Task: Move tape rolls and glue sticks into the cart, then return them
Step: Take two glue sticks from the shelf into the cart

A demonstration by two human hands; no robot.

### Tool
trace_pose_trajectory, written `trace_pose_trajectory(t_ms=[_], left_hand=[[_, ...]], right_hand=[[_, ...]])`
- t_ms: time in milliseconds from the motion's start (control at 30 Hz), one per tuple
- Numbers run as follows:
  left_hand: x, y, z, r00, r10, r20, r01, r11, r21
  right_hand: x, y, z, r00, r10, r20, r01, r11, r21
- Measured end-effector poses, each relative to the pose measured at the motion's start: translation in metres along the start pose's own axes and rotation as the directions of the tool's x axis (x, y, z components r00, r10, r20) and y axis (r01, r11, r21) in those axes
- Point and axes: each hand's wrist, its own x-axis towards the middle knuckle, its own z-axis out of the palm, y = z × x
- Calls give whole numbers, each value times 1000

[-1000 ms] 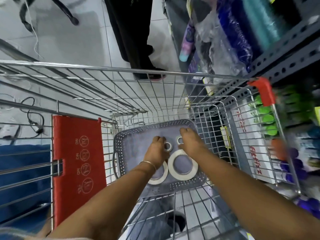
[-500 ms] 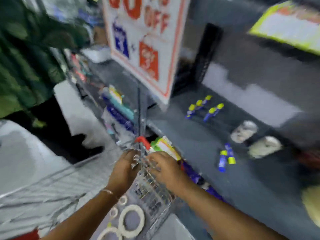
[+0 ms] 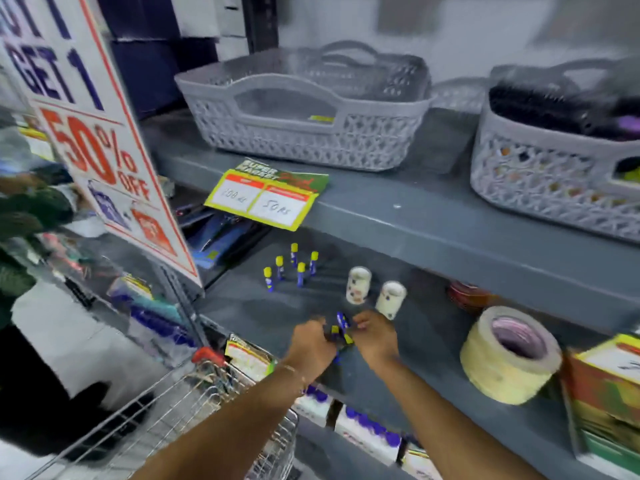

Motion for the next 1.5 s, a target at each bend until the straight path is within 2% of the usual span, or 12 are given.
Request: trace_pose_trajectory(t_ms=[133,433,567,733,867,1033,1067,1100,1267,1367,1433,1500], left_hand=[[2,4,7,997,-54,60,55,998,-15],[2,3,6,990,-132,43,132,991,5],[-4,-10,3,988,-153,15,154,984,-88],[-32,-47,-30,983,-177,-48,156,946,-284],[-67,-112,-61,942,-326,-81,258,857,-446],[-140,-216,-89,809,-576,-117,435,721,-540],[-153,-234,-92,779,-617,-116,465,691,-553],[-174,-262,-97,724,-676,-135,505,654,-563],[-238,-346,-98,516,-845,-136,651,491,-579],[-265,-405,-76,408,-906,-108,740,398,-542],[-272,-431,-57,376,-921,-100,759,368,-538],[-275,-453,-34,370,-927,-61,795,350,-496]], right_hand=[[4,1,2,997,55,53,-52,998,-46],[7,6,5,984,93,155,-64,981,-182],[1,1,-1,977,91,195,-64,988,-143],[-20,-13,15,942,18,334,-50,995,89],[-47,-40,58,869,-58,491,-13,990,139],[-94,-66,153,720,-155,677,152,986,65],[-103,-66,174,681,-172,712,196,979,49],[-122,-70,205,610,-181,772,242,970,36],[-179,-54,310,484,-111,868,361,929,-82],[-215,-26,381,392,-55,918,488,859,-157],[-231,-6,412,347,-4,938,530,826,-193],[-240,18,440,343,42,938,562,791,-240]])
